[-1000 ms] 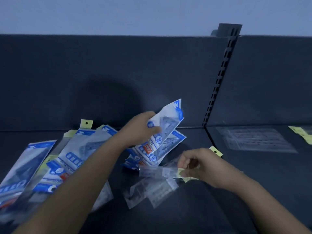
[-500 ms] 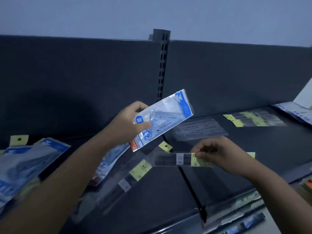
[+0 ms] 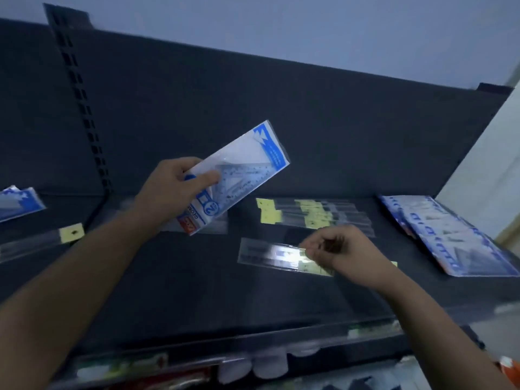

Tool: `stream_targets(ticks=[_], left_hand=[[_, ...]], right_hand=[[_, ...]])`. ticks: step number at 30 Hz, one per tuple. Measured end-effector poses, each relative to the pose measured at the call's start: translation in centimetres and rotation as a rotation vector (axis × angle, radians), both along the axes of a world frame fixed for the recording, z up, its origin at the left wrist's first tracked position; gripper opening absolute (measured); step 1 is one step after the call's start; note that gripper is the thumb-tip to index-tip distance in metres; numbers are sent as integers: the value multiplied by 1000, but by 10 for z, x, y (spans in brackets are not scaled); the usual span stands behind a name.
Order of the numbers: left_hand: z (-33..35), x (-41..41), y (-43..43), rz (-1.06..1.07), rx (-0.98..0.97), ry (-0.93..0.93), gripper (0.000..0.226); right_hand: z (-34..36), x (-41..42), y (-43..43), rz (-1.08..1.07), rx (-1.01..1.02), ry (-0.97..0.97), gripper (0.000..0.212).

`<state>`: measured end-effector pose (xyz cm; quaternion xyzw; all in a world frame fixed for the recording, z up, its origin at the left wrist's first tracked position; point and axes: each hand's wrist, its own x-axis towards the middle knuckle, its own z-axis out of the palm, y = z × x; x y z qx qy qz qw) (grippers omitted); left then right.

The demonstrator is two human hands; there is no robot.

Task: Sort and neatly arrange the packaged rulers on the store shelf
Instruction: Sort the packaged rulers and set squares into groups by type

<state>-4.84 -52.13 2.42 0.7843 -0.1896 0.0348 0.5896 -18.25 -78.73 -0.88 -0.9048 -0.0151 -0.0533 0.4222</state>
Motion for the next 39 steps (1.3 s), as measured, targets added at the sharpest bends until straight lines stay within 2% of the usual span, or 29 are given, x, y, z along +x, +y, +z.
stream_targets(ticks=[6,11,13,15,16,19,20,23,25,29,33,35,39], left_hand=[[10,-36,-72,55,-16,91,8],[13,-32,-86,87,-39,142,10],[12,-23,-86,87,-24,142,9],[11,-15,-85,85,-19,140,8],[12,-10,-86,79,-32,142,8],[13,1,-89,63,-90,184,8],[14,4,-91,60,-99,188,8],[15,13,-98,51,-103,190,8],[15,16,-104,54,-94,183,8],[15,17,-113,77,-95,180,12],[18,13,-123,79,-94,180,14],[20,11,-129,67,-96,184,11],[21,7,-139,72,-80,195,11]], right_hand=[[3,4,-77,34,44,22,16],[-4,22,-92,103,-141,53,18],[-5,30,-93,98,-146,108,20],[-4,37,-94,65,-38,183,18],[-3,41,-94,40,88,216,18],[-1,51,-93,-54,683,299,15],[-1,54,-92,-83,827,305,14],[-4,62,-89,-176,1079,272,21],[-8,63,-92,-216,1088,200,25],[-8,57,-108,-201,904,106,19],[-3,52,-132,-224,942,37,11],[-2,50,-138,-257,1023,-1,21],[-18,46,-130,-287,1077,-49,65]])
